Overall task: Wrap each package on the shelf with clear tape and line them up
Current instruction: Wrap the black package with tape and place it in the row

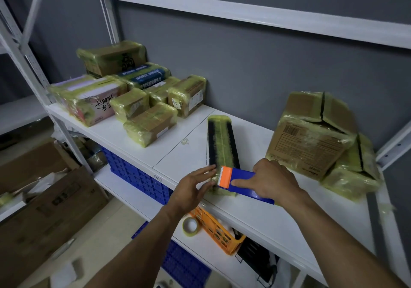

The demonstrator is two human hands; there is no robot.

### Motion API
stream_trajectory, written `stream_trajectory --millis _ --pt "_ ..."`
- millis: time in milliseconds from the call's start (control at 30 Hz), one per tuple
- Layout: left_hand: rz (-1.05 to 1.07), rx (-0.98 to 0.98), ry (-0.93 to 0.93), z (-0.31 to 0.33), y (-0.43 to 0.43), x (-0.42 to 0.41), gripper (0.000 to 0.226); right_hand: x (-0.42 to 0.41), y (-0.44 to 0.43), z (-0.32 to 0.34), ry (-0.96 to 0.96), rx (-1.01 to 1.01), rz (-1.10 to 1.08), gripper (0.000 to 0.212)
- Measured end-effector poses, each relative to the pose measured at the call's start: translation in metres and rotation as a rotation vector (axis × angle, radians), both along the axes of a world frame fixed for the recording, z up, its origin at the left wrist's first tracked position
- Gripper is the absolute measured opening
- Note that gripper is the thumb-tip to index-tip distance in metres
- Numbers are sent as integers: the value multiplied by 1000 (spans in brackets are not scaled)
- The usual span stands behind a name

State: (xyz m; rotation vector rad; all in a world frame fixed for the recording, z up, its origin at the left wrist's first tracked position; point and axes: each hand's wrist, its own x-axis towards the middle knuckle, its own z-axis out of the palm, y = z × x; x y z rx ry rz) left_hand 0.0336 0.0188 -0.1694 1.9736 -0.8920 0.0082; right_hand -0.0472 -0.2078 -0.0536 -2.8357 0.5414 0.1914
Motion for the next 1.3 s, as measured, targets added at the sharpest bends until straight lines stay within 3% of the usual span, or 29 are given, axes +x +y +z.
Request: stream_trajectory --millis 233,567,800,1067,1300 --pt "58 102 -155 5 2 5 40 -6 -2 2 -22 33 20 66" --pt "57 136 -184 6 -2 4 35 -19 -23 18 2 49 4 66" --pt "-7 347 -318 13 -4 2 52 -16 -22 12 5 22 -10 69" --pt "24 292 -306 28 -16 2 34 -17 -23 10 22 44 1 68" --pt "-50 323 -349 27 -13 2 34 -25 -22 7 -25 106 1 61"
